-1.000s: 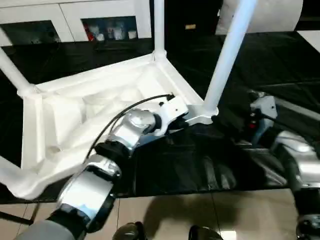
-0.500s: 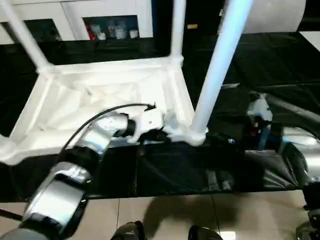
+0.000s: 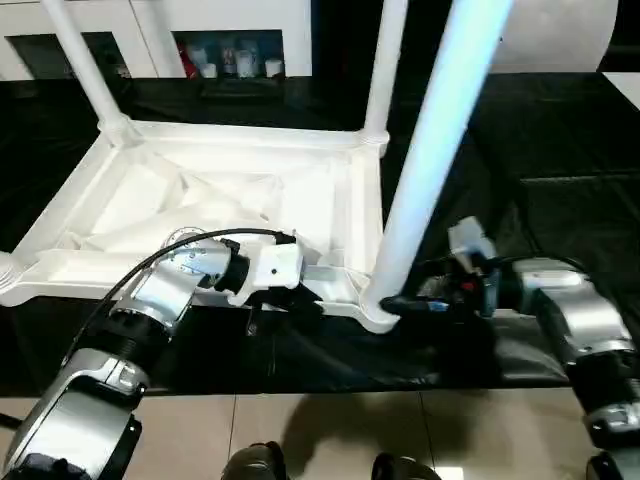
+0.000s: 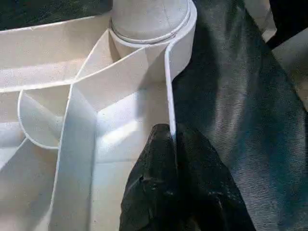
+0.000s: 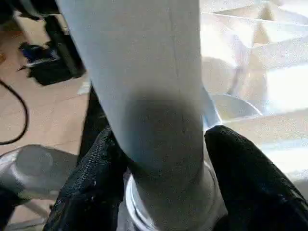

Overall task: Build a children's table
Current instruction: Rotate leg to tighten

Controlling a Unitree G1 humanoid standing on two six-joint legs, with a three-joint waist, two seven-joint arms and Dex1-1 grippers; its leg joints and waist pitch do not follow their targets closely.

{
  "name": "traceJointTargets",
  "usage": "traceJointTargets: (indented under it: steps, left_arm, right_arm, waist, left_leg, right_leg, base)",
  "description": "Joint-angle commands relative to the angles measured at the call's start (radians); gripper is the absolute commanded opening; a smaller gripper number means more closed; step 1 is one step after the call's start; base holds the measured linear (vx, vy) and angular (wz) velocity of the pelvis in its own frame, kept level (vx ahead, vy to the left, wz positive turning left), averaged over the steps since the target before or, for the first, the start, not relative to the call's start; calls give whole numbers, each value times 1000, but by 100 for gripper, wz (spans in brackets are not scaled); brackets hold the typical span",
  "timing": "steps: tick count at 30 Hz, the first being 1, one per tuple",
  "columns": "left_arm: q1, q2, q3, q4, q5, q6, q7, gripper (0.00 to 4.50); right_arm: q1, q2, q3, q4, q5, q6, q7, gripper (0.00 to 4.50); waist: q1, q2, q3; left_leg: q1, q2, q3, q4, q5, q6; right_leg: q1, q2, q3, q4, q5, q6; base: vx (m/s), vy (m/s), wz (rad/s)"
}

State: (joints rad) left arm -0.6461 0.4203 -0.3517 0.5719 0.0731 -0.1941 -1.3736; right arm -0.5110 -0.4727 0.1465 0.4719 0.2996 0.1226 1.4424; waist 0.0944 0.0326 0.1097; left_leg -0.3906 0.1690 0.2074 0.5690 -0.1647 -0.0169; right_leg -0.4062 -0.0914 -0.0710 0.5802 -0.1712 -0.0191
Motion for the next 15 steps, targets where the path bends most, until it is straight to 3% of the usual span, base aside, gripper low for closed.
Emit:
traceJointTargets:
  steps: [1,7,12,15]
  left_arm:
    - [34,2,-70,-11,33,8,-50,0]
    - [36,7,-73,-6,39,6,-39,0]
    - [35,3,-64,-8,50,44,2,0]
    - [28,-38,-38,-4,45,102,81,0]
  right_arm:
    - [-9,3,5,9,-5,-11,8,238]
    - [-17,7,12,26,-8,-11,27,203]
    - [10,8,11,-2,3,9,18,199]
    - [29,36,6,-19,-38,40,-124,198]
  waist:
    - [1,-21,-85]
    - [0,-25,-88]
    - [1,-18,-85]
    - [1,-20,-82]
  left_leg:
    - [25,74,-26,-53,-113,128]
    - [26,73,-27,-53,-139,114]
    - [26,73,-29,-53,-164,97]
    - [27,72,-29,-55,-182,87]
  right_leg:
    - [44,-75,48,-41,-145,-278]
    - [46,-73,48,-41,-146,-279]
    - [44,-73,49,-43,-177,-274]
    - [43,-72,50,-47,-199,-272]
  base:
    - [0,0,0]
    - [0,0,0]
    - [0,0,0]
    - [0,0,0]
